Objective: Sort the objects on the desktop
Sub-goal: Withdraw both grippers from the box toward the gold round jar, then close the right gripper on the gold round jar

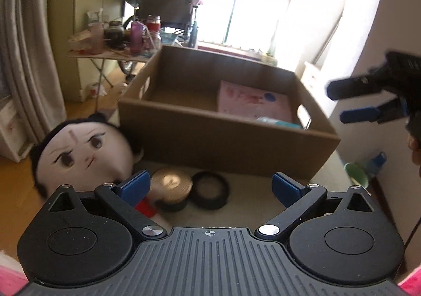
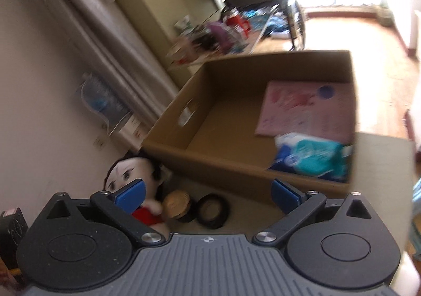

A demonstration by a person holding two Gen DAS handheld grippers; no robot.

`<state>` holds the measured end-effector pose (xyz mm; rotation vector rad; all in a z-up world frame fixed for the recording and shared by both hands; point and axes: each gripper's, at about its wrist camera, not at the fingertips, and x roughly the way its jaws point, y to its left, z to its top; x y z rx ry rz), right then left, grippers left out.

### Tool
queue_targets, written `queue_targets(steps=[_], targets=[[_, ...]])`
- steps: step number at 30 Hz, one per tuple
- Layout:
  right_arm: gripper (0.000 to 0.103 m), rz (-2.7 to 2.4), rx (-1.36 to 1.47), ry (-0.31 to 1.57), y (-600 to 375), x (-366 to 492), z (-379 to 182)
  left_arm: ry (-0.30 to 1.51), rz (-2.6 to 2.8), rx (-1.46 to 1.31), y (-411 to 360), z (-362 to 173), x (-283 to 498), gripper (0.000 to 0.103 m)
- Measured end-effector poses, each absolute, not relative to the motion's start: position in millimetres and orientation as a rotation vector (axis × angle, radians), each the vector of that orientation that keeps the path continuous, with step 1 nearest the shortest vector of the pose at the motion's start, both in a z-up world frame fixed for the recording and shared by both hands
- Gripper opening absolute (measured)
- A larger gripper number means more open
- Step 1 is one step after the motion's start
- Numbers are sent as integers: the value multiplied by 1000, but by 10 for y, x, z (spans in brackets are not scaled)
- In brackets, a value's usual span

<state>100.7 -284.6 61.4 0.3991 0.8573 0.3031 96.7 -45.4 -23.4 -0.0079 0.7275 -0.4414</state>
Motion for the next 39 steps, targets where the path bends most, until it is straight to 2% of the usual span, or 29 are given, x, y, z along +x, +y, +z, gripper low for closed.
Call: queue_targets(steps=[5,8,12,15,25,29,36,39], targets=[[101,370,349,896,-2443,1084,418,728,-418,18,-404,-377,894,99],[93,384,292,938,-2206,1178,254,742,-403,72,-436,-484,893,94],[76,393,156,1008,-1871,1346,0,752,-409,88,-383,-569,775,90],[75,420,30,1032,-1616,1436,-159,760,-407,72,-318,-612,745,83],[76,524,-345,1002,-965,1652,-374,779,-411,51,-92,-688,755,79],[75,554,-373,1016,-879,1708,-452,785,-415,29,-22,-699,798,78],[61,566,-323,1041,-927,1721,-462,780,-431,28,-38,-710,781,78],[61,559,-315,1049,-947,1709,-460,784,-434,34,-58,-721,783,78]])
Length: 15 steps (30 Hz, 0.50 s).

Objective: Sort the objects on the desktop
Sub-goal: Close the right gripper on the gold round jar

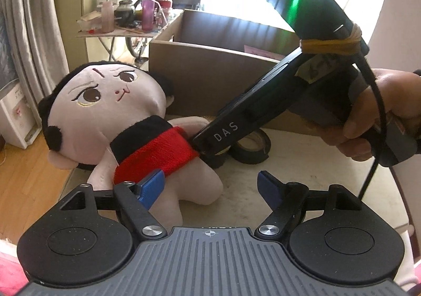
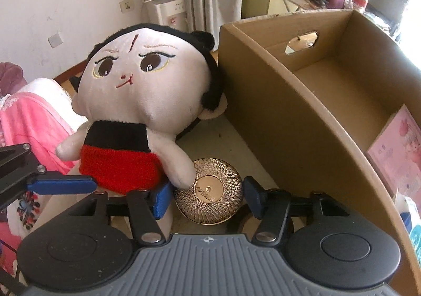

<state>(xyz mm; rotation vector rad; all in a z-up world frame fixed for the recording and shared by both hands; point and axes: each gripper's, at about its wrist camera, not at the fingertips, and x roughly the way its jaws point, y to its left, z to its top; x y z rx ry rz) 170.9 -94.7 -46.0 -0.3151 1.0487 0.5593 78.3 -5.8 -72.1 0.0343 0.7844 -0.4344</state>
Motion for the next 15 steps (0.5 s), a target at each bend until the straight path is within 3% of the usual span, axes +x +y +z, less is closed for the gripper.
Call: queue_targets(steps=[15], targets=[[61,536,-303,1072,-1329,1202,-376,798,-464,118,-271,-731,701,79]])
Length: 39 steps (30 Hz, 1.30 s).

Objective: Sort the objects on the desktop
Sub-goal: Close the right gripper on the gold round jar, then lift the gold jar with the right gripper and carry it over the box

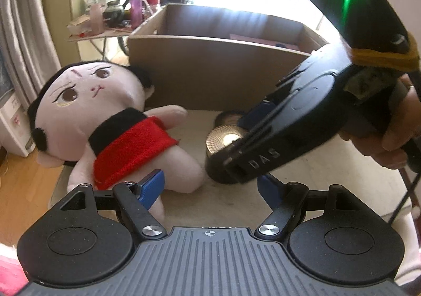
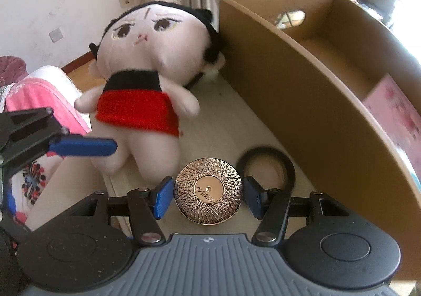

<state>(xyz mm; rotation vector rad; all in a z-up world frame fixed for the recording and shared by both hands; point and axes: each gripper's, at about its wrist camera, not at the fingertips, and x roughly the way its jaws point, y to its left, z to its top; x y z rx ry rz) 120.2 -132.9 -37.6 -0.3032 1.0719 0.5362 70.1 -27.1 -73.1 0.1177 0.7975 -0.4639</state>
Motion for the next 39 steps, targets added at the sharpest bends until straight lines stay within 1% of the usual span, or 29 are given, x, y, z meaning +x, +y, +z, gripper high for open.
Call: queue_targets(steps=[7,11,13,18,22,32,37,39], targets=[[61,443,-246,1089,-1744,960,-343,787,-535,157,-525,-713,586,81],[61,375,-201,1101,-1994,899,-333,788,-575,175,-697,-724,581,90],[61,353,-178,1105,-2084,889,-345,786,-597,185,-775,-743,596,98],[61,331,-141,1105,-2203,862,-356,821,-670,145,-912,-818,630,103],[61,328,-137,1103,-2194,875,-378,845,-650,89,-920,-886,663,103],[61,333,-48,1151,-2266,944,-429,819,-668,184,-1023,-995,654,103],[61,333,-46,1153,-2267,949,-415,801,-682,220,-1052,-1067,704,100],[61,334,-53,1139,-2265,944,-375,791,-684,246,-1070,-1092,705,96]])
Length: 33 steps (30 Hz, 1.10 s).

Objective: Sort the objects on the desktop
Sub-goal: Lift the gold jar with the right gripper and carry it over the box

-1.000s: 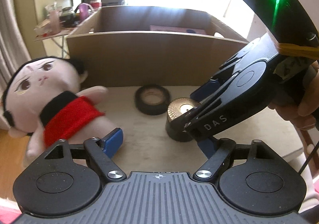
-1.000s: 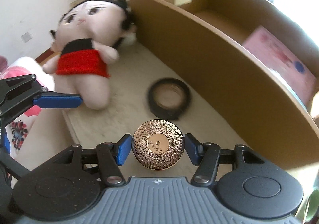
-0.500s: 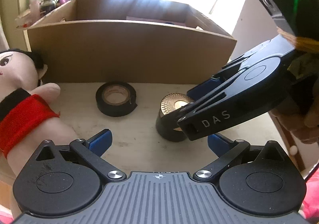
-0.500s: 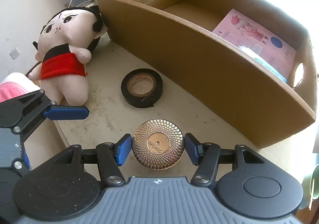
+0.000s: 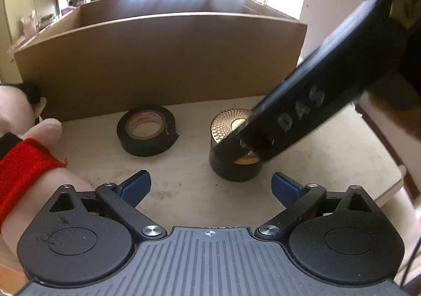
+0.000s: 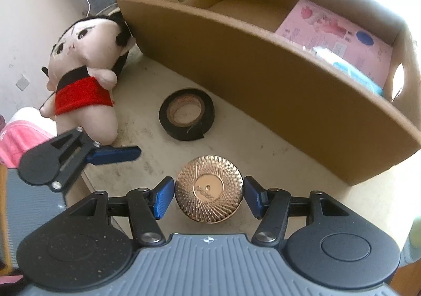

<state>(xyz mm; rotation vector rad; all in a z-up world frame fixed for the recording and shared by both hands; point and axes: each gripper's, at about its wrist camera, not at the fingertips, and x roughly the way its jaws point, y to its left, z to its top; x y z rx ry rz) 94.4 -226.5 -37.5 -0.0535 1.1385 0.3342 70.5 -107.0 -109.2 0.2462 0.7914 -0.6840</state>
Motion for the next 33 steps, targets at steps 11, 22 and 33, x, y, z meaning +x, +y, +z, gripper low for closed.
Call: queue_targets(steps=[11,22,33], targets=[[61,345,-122,1152,-2183,999,-324,720,-742,321,-1236,-1137,741,77],[61,346,-106,1219,-2188,1072,-363,725,-805,318,-1353,-1178,860,64],[61,349,-90,1254,-2189,1116,-443,734,-819,299,-1414,-1163,992,58]])
